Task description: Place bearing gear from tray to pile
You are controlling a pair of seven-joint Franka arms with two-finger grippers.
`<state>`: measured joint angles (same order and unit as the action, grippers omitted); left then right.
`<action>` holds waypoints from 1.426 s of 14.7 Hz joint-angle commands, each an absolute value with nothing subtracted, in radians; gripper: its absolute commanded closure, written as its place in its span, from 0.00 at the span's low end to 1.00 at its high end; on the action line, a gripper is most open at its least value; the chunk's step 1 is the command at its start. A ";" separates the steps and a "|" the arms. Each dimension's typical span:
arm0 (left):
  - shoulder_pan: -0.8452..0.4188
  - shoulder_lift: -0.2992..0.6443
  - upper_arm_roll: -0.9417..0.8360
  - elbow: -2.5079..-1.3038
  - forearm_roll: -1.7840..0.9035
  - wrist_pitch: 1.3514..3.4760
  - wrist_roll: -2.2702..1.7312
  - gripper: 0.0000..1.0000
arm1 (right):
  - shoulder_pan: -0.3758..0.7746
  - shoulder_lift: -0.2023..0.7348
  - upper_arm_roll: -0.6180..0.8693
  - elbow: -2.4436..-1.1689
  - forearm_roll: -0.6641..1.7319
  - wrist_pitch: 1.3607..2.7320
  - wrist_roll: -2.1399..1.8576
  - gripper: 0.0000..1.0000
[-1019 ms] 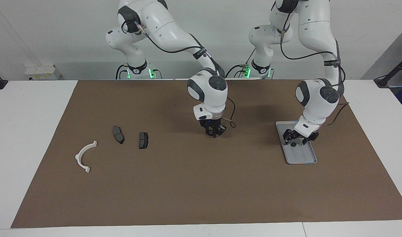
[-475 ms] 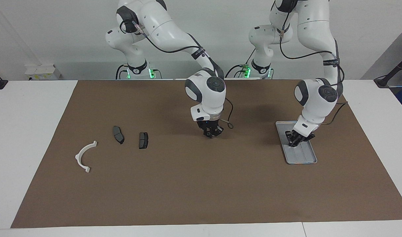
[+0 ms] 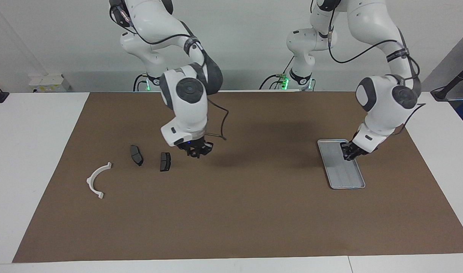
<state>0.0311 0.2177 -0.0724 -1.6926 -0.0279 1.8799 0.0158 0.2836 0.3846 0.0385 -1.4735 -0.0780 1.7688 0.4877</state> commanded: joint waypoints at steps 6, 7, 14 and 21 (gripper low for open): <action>-0.397 0.170 -0.106 -1.621 0.011 1.791 -0.760 1.00 | -0.003 0.393 0.052 -1.568 -0.072 1.963 -0.171 1.00; -0.447 0.160 -0.107 -1.664 0.011 1.846 -0.844 1.00 | -0.017 0.400 0.051 -1.587 -0.072 2.009 -0.190 1.00; -0.580 0.090 -0.107 -1.980 0.012 2.141 -1.051 1.00 | -0.071 0.547 0.051 -1.626 -0.080 2.258 -0.199 1.00; -0.621 0.202 -0.107 -2.000 0.079 2.262 -1.161 1.00 | -0.074 0.584 0.051 -1.628 -0.080 2.327 -0.198 1.00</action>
<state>-0.5806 0.1620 -0.1240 -1.9880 0.0244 2.1971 -1.0882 -0.0590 0.5855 0.0388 -1.6262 -0.0786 2.3082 -0.1785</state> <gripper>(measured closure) 0.762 0.652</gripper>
